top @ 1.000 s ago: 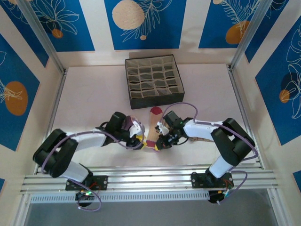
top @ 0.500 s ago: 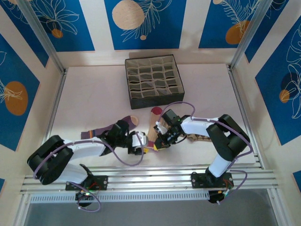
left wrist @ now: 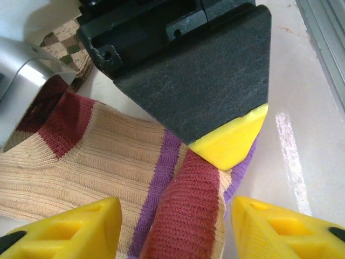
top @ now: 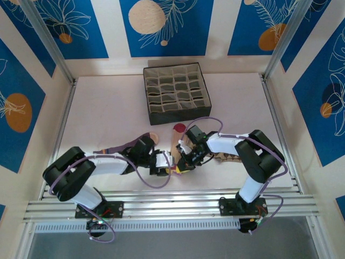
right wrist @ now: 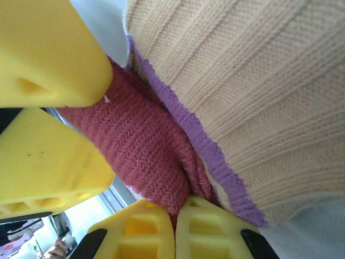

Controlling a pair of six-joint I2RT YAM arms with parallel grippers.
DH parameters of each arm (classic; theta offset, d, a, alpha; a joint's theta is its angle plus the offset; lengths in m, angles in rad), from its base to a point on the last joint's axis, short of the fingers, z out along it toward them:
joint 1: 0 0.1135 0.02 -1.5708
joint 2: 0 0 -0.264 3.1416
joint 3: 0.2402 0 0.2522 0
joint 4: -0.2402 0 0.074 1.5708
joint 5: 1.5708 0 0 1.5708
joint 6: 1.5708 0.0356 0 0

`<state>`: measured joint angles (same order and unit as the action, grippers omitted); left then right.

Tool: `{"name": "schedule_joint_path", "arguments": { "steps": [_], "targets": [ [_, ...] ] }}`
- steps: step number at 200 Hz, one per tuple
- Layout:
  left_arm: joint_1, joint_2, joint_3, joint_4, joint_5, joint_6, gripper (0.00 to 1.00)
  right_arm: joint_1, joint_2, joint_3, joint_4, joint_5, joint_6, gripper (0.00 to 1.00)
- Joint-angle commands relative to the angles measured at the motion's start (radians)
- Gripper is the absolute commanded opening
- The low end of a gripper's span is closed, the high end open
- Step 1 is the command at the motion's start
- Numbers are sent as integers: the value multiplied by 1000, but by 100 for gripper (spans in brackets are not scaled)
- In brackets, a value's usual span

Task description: Roll the socks

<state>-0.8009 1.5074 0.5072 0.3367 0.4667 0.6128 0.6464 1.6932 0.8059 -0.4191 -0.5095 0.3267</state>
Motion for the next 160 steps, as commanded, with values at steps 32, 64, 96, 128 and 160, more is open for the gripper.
{"name": "schedule_joint_path", "arguments": {
  "steps": [32, 64, 96, 128, 160],
  "targets": [
    [-41, -114, -93, 58, -106, 76, 53, -17, 32, 17, -94, -31, -19, 0],
    [-75, -98, -65, -8, -135, 112, 51, -22, 35, 27, -111, -31, -30, 0],
    [-123, -42, -24, -42, -170, 147, 51, -23, 43, 36, -128, -35, -39, 0],
    [-133, 11, 8, -66, -183, 159, 41, -23, 43, 36, -137, -45, -45, 0],
    [-133, 45, 66, -192, -161, 129, 0, -32, -3, 20, -119, -2, -26, 20]
  ]
}}
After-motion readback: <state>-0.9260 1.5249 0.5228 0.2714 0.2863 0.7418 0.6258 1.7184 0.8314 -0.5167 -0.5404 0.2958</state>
